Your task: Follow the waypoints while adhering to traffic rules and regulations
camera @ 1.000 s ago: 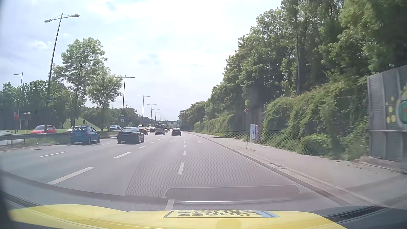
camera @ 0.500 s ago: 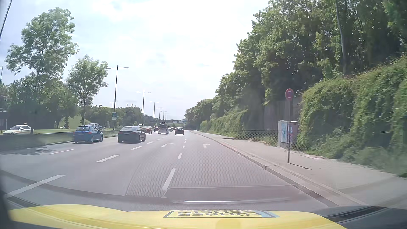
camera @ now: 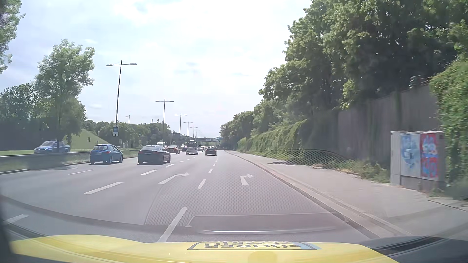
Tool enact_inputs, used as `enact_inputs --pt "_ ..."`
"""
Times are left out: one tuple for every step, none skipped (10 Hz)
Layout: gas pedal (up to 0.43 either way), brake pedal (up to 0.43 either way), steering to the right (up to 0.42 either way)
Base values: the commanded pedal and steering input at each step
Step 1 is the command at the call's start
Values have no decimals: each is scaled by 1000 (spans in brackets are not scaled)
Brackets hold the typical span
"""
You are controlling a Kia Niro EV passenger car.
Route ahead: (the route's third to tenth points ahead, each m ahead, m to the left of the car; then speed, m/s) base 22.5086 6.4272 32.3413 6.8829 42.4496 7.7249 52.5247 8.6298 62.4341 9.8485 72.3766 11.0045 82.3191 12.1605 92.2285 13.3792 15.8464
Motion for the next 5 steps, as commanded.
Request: enact_inputs --pt "59 0 -14" --pt "59 0 -13" --pt "59 0 -12" --pt "67 0 -12" --pt "67 0 -12"
